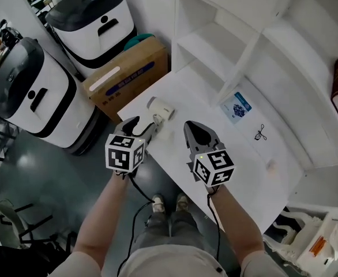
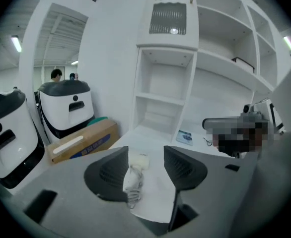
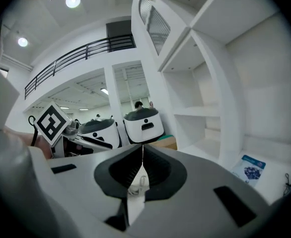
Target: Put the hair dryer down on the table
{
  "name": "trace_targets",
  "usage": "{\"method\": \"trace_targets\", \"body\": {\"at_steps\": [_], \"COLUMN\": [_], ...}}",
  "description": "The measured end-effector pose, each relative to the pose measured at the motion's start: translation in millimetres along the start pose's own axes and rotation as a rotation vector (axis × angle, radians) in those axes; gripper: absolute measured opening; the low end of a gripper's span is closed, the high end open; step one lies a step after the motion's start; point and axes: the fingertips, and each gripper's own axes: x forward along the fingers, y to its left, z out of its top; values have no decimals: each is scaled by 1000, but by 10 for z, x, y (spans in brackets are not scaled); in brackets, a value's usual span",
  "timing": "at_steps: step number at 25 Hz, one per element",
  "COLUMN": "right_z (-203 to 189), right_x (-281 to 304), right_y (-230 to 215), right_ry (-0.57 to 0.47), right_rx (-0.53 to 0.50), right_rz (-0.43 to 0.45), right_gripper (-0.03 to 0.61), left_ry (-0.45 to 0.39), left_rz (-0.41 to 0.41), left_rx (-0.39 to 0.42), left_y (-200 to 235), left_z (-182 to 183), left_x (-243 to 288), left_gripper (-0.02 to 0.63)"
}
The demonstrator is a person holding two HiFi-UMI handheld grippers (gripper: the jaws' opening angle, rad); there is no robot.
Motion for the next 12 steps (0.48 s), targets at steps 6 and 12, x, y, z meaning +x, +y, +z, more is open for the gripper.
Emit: {"method": "trace_targets", "body": {"at_steps": [6, 12], "right_z": [857, 1642], "right_x": [-346, -843], "right_y": [483, 946], "right_ry": [-127, -250], "right_rx": [-74, -183], "right_rz": [70, 127], "right_gripper": [21, 21], "left_ry": [-208, -427], "left_rz": [-17, 5], "left_rx": [43, 176], "left_y": [-224, -554], "left_z": [865, 1559], "left_x": [-891, -1847], "left_gripper": [175, 76]}}
